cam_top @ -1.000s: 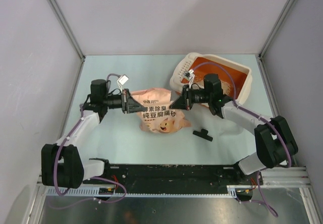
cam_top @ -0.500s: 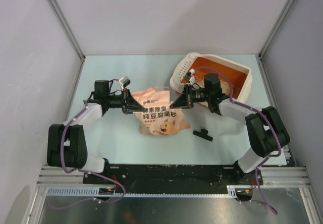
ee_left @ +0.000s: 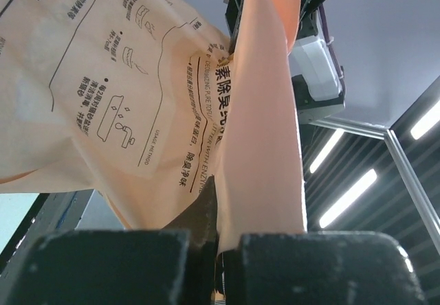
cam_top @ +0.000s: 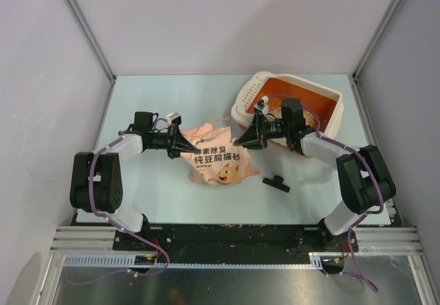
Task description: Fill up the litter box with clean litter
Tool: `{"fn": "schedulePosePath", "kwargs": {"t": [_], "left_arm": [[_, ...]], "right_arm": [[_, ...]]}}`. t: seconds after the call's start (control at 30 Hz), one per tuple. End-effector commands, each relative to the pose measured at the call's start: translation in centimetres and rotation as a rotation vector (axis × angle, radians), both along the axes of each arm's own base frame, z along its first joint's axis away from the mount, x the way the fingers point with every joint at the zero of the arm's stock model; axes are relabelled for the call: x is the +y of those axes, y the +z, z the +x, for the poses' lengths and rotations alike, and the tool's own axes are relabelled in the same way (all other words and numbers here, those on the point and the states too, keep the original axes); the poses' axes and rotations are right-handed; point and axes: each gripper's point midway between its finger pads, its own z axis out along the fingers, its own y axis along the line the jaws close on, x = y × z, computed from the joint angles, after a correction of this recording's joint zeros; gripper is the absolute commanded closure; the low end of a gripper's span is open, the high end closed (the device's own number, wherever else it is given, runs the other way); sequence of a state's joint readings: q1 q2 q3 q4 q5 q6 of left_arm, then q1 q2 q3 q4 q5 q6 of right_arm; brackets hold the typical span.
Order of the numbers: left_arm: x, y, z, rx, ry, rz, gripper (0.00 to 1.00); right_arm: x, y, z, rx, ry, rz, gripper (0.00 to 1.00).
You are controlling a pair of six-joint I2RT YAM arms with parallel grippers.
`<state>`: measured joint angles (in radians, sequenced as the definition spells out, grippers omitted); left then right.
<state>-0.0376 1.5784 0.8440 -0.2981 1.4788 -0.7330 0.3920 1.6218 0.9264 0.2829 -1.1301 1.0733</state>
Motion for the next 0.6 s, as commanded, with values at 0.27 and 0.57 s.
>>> {"fn": "schedulePosePath", "kwargs": {"t": [0.27,0.57], "left_arm": [[0.9,1.3,1.0,-0.028,0.01,-0.038,1.0],[0.9,1.5,0.9,-0.034,0.006,-0.044,1.0]], "right_arm": [[0.3,4.5,1.1,-0.824,0.001,-0.027,0.31],[0.7,2.0,1.9,-0.98,-0.077,-0.13,0.29]]}}
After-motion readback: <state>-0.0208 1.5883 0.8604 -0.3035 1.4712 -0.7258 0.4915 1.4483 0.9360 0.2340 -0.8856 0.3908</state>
